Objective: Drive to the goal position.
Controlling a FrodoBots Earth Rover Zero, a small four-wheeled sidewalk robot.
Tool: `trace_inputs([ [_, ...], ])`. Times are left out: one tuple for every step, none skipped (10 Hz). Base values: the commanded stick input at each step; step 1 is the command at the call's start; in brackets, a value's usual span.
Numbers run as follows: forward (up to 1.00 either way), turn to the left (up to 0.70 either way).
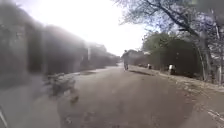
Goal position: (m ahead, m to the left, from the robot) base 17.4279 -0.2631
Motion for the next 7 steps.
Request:
trace_inputs([
  [1.0,0.0],
  [1.0,0.0],
  [1.0,0.0],
  [1.0,0.0],
  [1.0,0.0],
  [1.0,0.0],
  [1.0,0.0],
])
